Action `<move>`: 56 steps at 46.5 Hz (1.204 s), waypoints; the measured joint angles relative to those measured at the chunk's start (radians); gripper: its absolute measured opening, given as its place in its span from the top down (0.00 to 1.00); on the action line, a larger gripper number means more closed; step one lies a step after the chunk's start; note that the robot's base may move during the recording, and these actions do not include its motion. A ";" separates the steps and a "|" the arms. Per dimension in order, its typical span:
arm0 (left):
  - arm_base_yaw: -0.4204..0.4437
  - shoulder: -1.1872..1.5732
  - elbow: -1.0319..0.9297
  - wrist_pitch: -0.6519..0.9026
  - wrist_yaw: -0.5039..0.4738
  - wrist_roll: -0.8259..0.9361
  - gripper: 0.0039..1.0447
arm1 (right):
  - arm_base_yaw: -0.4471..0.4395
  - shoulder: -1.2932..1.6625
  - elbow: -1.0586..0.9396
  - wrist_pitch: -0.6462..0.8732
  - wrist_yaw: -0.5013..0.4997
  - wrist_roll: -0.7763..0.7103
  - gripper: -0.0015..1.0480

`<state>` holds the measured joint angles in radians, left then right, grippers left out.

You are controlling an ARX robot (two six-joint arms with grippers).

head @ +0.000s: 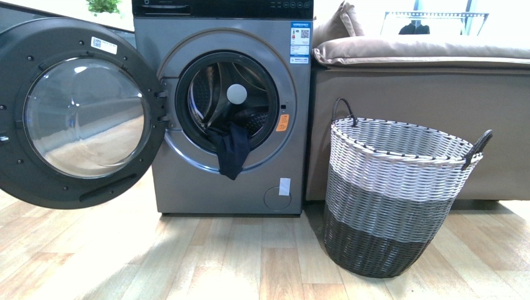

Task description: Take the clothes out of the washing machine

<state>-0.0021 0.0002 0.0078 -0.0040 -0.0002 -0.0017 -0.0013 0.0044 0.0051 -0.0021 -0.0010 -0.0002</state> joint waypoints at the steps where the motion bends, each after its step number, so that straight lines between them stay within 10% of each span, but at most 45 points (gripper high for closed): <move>1: 0.000 0.000 0.000 0.000 0.000 0.000 0.06 | 0.000 0.000 0.000 0.000 0.000 0.000 0.07; 56: 0.000 0.000 0.000 0.000 0.000 0.000 0.06 | 0.000 0.000 0.000 0.000 0.000 0.000 0.07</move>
<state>-0.0021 0.0002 0.0078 -0.0040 0.0002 -0.0017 -0.0013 0.0044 0.0051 -0.0021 -0.0010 -0.0002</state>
